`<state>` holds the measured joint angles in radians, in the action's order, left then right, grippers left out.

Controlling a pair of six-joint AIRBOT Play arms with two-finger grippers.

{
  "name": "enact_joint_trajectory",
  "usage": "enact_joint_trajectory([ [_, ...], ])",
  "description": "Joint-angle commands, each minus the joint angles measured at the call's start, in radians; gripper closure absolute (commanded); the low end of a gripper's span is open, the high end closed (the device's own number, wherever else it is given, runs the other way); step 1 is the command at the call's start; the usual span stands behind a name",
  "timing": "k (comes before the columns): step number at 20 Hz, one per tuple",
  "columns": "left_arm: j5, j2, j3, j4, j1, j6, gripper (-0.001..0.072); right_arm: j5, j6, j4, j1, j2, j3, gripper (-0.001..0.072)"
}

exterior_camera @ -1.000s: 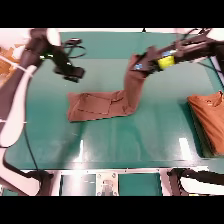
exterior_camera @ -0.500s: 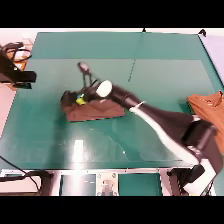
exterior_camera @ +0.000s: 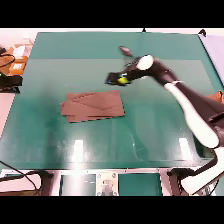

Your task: Fold the shirts.

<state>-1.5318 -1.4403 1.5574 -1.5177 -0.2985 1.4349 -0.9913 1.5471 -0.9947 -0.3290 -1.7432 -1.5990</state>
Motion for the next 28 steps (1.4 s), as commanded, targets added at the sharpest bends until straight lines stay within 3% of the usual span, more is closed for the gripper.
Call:
enact_joint_trajectory([
  [1, 0.019, 0.001, -0.002, 0.059, -0.01, -0.003, 0.068, -0.159, 0.002, 0.014, 0.188, 0.031, 0.134, 0.0162],
  [9, 0.023, 0.001, -0.002, 0.12, -0.01, 0.005, 0.068, -0.111, -0.198, 0.386, 0.089, -0.129, 0.24, 0.0162],
  [12, 0.02, 0.001, -0.002, 0.12, -0.01, 0.005, 0.068, -0.088, -0.221, 0.449, 0.056, -0.137, 0.23, 0.0163],
  [13, 0.02, 0.001, -0.002, 0.12, -0.01, 0.005, 0.068, -0.093, -0.224, 0.457, 0.057, -0.137, 0.212, 0.0331],
  [14, 0.02, 0.001, -0.002, 0.12, -0.01, 0.005, 0.068, -0.107, -0.226, 0.46, 0.057, -0.135, 0.187, 0.0701],
  [20, 0.008, 0.001, -0.002, 0.12, -0.01, 0.004, 0.068, -0.193, -0.185, 0.459, 0.18, 0.01, -0.09, 0.0699],
  [28, 0.001, 0.001, -0.002, 0.131, -0.01, 0.005, 0.068, -0.238, -0.026, 0.373, 0.714, 0.233, -0.291, 0.0699],
])
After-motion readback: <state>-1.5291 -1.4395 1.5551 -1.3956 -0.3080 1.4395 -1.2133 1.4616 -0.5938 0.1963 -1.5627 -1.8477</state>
